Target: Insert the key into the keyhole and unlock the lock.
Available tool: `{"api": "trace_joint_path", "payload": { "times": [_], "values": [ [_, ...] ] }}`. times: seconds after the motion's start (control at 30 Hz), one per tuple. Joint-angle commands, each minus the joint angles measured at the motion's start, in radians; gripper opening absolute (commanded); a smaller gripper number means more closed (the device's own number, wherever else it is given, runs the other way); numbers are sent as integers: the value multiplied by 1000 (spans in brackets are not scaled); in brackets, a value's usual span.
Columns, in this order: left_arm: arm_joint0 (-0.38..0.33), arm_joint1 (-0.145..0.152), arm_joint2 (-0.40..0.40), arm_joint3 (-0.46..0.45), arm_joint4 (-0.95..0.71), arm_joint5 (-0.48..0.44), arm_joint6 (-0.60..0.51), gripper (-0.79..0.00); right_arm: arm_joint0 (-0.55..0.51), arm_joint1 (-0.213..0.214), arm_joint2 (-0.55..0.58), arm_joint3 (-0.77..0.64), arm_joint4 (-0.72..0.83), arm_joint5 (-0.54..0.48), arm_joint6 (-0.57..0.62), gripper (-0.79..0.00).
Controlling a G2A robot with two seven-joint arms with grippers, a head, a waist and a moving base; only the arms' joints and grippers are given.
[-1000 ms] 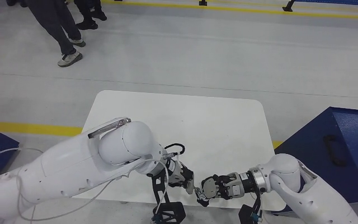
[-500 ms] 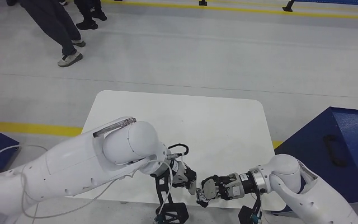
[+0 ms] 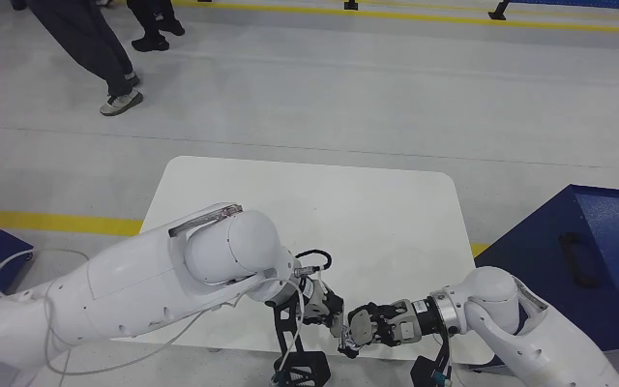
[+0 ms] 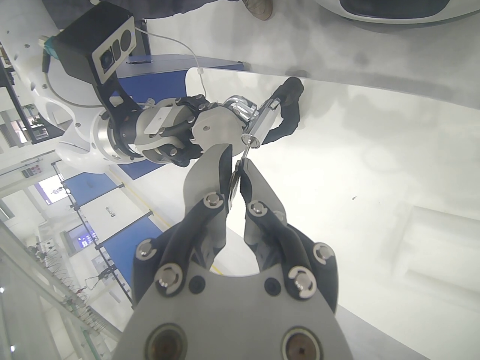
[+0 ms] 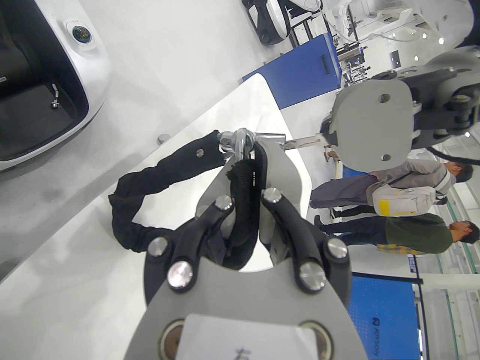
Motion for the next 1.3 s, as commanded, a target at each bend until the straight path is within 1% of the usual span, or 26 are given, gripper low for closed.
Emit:
{"api": "trace_joint_path", "payload": {
  "times": [0.0,0.2,0.53,0.73,0.87,1.03,1.13,1.2,1.27],
  "values": [
    [-1,-1,1,2,-1,2,1,-785,1,0,0,0,0,0,0,-785],
    [-8,-2,-2,1,3,-2,-2,-785,3,0,1,4,13,-7,0,-785],
    [-13,18,-27,-10,-7,-22,7,-785,6,0,5,10,24,-8,-3,-785],
    [-3,18,-19,-20,-6,-20,-6,-785,1,1,9,17,23,15,11,-785],
    [2,19,-31,-22,-13,-14,-37,-785,-9,4,30,17,18,42,43,-785],
    [20,37,-72,-38,-23,-6,-89,-785,-23,16,78,-5,-37,61,102,-785],
    [43,52,-91,-55,-21,8,-113,-785,-30,28,118,-20,-77,57,89,-785],
    [46,54,-94,-55,-22,12,-113,-785,-34,36,138,-31,-107,46,64,-785],
    [46,54,-94,-55,-22,12,-113,-785,-34,36,138,-31,-107,46,64,-785]
  ]
}}
